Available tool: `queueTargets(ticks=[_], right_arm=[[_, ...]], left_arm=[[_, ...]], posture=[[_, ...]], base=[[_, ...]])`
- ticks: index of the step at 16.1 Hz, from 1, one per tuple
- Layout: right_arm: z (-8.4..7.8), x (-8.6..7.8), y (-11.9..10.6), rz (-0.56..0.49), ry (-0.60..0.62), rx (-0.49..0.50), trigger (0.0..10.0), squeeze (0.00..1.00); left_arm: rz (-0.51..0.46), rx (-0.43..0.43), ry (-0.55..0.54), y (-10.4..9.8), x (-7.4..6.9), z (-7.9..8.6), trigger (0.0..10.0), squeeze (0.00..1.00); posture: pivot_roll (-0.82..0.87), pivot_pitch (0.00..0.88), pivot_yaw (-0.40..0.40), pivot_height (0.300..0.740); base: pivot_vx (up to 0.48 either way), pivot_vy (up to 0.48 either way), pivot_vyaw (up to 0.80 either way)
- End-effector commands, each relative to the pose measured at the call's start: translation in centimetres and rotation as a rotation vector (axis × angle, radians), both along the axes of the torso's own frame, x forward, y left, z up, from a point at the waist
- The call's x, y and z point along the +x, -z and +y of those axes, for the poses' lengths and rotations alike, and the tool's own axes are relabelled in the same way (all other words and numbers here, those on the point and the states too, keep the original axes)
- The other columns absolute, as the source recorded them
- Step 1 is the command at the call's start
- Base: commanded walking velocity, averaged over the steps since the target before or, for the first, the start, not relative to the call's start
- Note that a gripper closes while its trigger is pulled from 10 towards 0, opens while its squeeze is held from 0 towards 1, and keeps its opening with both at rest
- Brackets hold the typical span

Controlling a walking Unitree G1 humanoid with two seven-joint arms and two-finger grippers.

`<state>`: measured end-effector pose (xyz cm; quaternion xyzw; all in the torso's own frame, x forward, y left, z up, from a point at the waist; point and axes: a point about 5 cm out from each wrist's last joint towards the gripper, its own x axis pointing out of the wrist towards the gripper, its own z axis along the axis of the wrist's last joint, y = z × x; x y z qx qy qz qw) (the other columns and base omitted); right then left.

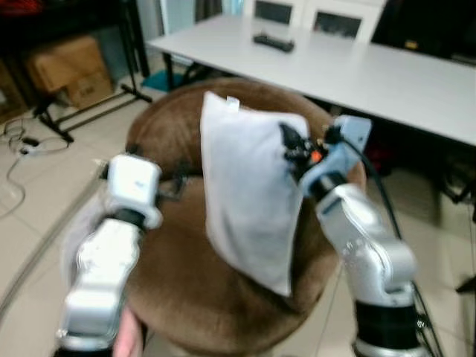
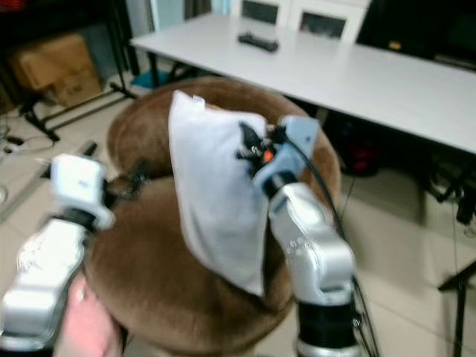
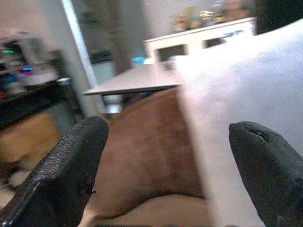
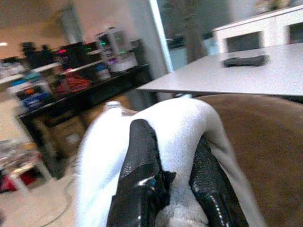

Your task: Move the pillow to the sofa from floor

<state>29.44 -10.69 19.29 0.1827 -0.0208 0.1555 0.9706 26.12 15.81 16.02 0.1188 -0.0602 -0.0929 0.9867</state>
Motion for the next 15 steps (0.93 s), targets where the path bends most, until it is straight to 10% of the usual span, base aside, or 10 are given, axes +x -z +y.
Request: queueTargets(ticks=[1,15], right_arm=[[0.63,-0.08,-1.50,-0.070,-0.033,0.016,10.0,0.00],[1.33,0.27,-1.68,-0.085,-0.099,-0.020,10.0,0.00]], left_arm=[[-0.025,0.023,-0.024,-0.56,0.02,0.76,10.0,0.00],[-0.025,0.039,-0.053,-0.34,0.12,0.70,10.0,0.00]], posture=[[0.11,0.000,-0.031,0.740],[0.11,0.000,-0.042,0.740]], base=[[0.368,0.000,0.00],[0.050,0.000,0.15]])
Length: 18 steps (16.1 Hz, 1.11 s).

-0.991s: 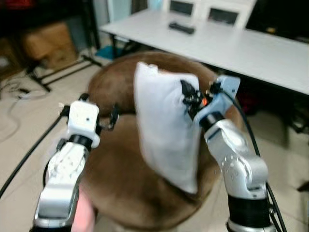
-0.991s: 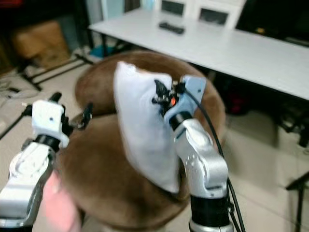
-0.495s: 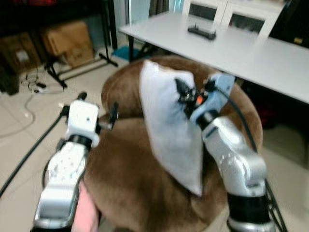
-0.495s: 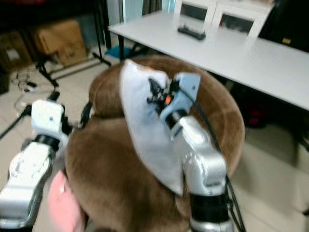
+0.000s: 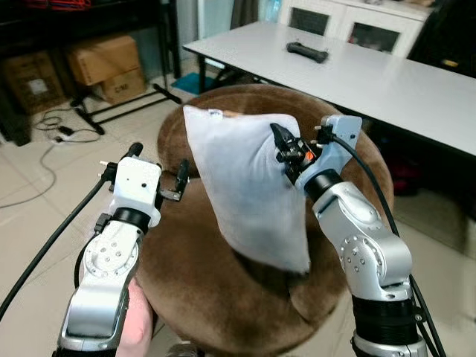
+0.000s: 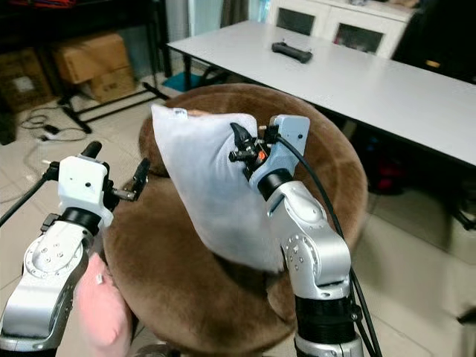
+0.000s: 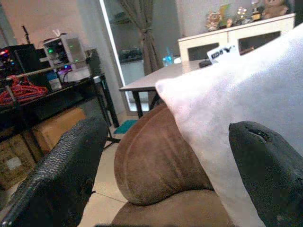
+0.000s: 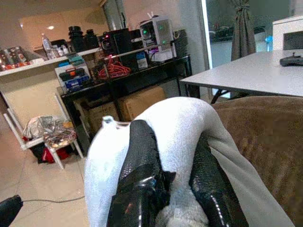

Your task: Move the pillow to the sofa from floor

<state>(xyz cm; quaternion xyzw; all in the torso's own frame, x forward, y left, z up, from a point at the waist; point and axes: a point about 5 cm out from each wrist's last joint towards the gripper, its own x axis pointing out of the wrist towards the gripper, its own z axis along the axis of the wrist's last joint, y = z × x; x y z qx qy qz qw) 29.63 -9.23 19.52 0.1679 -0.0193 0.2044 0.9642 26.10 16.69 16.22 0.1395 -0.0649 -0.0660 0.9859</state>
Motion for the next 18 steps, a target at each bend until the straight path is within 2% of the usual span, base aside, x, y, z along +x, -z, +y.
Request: queueTargets(ticks=[1,15,17,18], right_arm=[[-0.1,0.1,-1.4,-0.065,-0.003,0.012,10.0,0.00],[0.1,0.1,-1.4,-0.062,-0.007,0.008,10.0,0.00],[0.8,0.6,-1.5,-0.037,-0.022,0.015,10.0,0.00],[2.6,1.8,-1.1,0.031,-0.067,-0.056,10.0,0.00]], left_arm=[[-0.005,0.002,0.002,-0.1,0.1,-0.2,10.0,0.00],[0.000,0.001,-0.001,-0.1,0.2,-0.3,10.0,0.00],[0.004,0.004,-0.003,0.0,0.2,0.0,10.0,0.00],[0.010,0.014,-0.002,0.1,0.2,0.2,10.0,0.00]], posture=[[0.11,0.000,-0.042,0.740],[0.10,0.000,-0.040,0.740],[0.10,0.000,-0.032,0.740],[0.09,0.000,-0.024,0.740]], base=[[0.000,0.000,0.00],[0.000,0.000,0.00],[0.000,0.000,0.00],[0.000,0.000,0.00]])
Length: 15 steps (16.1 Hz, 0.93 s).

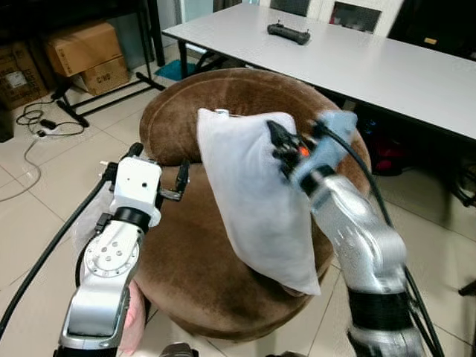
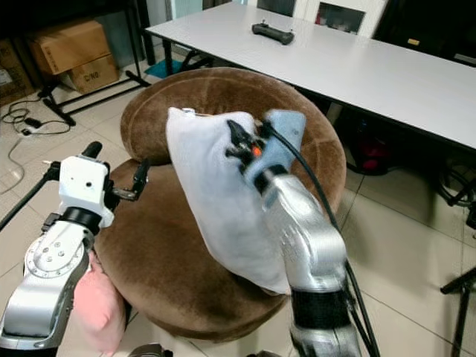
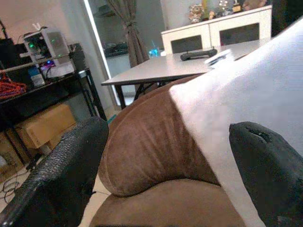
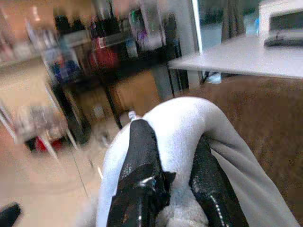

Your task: Move the pillow to the sofa from floor

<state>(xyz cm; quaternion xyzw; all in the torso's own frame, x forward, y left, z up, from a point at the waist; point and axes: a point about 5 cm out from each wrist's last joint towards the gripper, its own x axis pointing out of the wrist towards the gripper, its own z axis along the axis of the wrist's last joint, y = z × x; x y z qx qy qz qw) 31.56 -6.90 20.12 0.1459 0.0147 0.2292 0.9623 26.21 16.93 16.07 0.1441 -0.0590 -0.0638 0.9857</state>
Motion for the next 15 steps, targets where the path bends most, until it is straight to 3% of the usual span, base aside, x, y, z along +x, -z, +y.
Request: queueTargets(ticks=[1,4,6,8,10,11,13,15], right_arm=[[1.5,0.4,-0.1,0.011,-0.044,-0.081,10.0,0.00],[4.7,1.3,-0.6,0.054,-0.147,-0.091,10.0,0.00],[8.3,1.3,-2.0,0.089,-0.261,-0.032,10.0,0.00],[9.8,1.5,-2.6,0.128,-0.299,0.024,10.0,0.00],[10.8,3.4,-2.6,0.270,-0.231,0.159,10.0,0.00],[10.7,4.2,-2.4,0.307,-0.174,0.180,10.0,0.00],[8.9,6.1,-0.8,0.395,0.031,0.186,10.0,0.00],[5.9,7.2,1.7,0.521,0.261,0.168,10.0,0.00]], left_arm=[[0.003,0.011,0.006,0.0,0.1,0.1,10.0,0.00],[-0.003,0.025,-0.003,-0.3,0.0,0.5,10.0,0.00],[-0.001,0.036,-0.035,-0.3,-0.5,1.3,10.0,0.00],[0.000,0.038,-0.043,-0.3,-0.8,1.4,10.0,0.00],[0.006,0.046,-0.053,-0.3,-1.3,1.6,10.0,0.00],[0.010,0.050,-0.057,-0.3,-1.5,1.7,10.0,0.00],[0.021,0.058,-0.060,-0.2,-2.0,1.9,10.0,0.00],[0.027,0.063,-0.062,-0.2,-2.3,2.0,10.0,0.00]], posture=[[0.09,0.000,-0.024,0.740],[0.12,0.000,-0.042,0.740],[0.15,0.000,-0.066,0.740],[0.17,0.000,-0.078,0.740],[0.19,0.000,-0.088,0.740],[0.19,0.000,-0.090,0.740],[0.21,0.000,-0.095,0.740],[0.22,0.000,-0.100,0.740]], base=[[0.000,0.000,0.00],[0.000,0.000,0.00],[0.000,0.000,0.00],[0.000,0.000,0.00],[0.000,0.000,0.00],[0.000,0.000,0.00],[0.000,0.000,0.00],[0.000,0.000,0.00]])
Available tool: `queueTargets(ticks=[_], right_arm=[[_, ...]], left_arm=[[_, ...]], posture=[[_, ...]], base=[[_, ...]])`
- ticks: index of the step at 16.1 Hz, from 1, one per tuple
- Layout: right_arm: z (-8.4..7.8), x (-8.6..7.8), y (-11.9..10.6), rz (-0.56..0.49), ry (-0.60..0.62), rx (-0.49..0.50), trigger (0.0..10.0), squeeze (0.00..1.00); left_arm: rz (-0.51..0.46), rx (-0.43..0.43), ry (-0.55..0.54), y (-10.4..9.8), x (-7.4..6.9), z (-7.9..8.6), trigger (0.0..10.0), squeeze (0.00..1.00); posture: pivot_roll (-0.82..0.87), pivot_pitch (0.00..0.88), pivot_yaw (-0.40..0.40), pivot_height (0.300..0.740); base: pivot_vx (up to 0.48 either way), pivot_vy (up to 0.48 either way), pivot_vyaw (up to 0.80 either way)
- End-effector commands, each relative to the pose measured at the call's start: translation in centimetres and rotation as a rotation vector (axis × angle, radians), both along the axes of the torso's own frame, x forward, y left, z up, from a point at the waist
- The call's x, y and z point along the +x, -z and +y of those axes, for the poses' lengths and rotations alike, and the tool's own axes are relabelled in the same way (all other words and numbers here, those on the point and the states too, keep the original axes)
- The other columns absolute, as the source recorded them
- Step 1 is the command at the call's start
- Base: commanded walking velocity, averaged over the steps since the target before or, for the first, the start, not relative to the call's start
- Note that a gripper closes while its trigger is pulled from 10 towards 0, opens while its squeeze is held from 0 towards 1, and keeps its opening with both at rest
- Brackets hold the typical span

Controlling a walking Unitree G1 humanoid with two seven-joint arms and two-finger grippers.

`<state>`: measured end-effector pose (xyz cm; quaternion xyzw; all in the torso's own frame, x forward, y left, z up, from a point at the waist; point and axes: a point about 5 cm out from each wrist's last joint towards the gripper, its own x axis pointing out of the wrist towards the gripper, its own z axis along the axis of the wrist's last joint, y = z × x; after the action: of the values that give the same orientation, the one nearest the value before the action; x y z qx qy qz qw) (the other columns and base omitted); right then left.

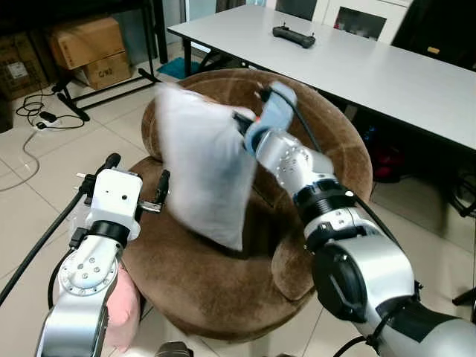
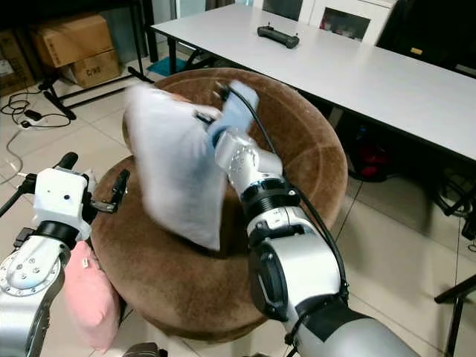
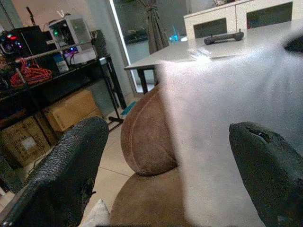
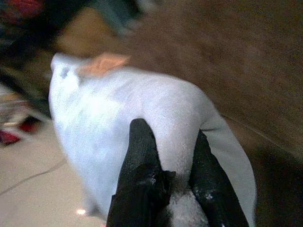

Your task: Move the pillow to the sofa from floor

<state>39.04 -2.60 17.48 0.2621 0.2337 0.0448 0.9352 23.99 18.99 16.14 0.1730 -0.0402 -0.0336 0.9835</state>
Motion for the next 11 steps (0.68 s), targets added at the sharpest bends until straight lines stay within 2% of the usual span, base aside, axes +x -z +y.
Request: queueTargets(ticks=[1,2,5,6,7,11], right_arm=[[0.8,-0.1,-0.3,0.013,0.035,0.030,10.0,0.00],[-1.8,0.1,1.5,0.088,0.153,0.017,10.0,0.00],[-5.1,0.1,3.6,0.180,0.312,0.003,10.0,0.00],[-7.6,-0.1,4.6,0.220,0.417,-0.003,10.0,0.00],[-9.4,0.0,4.8,0.225,0.488,-0.016,10.0,0.00],[-14.3,-0.2,4.8,0.240,0.676,-0.081,10.0,0.00]], left_arm=[[0.004,0.007,0.005,-0.2,-0.1,0.0,10.0,0.00],[0.007,0.009,0.005,-0.2,-0.3,0.0,10.0,0.00],[0.025,0.010,0.022,-0.1,-0.4,-0.1,10.0,0.00],[0.085,0.004,0.098,0.5,-0.6,-0.6,10.0,0.00],[0.156,0.003,0.184,1.1,-0.9,-0.8,10.0,0.00],[0.317,-0.004,0.319,1.8,-2.0,0.5,10.0,0.00]], posture=[[0.22,0.000,-0.100,0.740],[0.23,0.000,-0.105,0.740],[0.22,0.000,-0.102,0.740],[0.22,0.000,-0.094,0.740],[0.22,0.000,-0.091,0.740],[0.21,0.000,-0.088,0.740]], base=[[0.000,0.000,0.00],[0.000,0.000,0.00],[0.000,0.000,0.00],[0.000,0.000,0.00],[0.000,0.000,0.00],[0.000,0.000,0.00]])
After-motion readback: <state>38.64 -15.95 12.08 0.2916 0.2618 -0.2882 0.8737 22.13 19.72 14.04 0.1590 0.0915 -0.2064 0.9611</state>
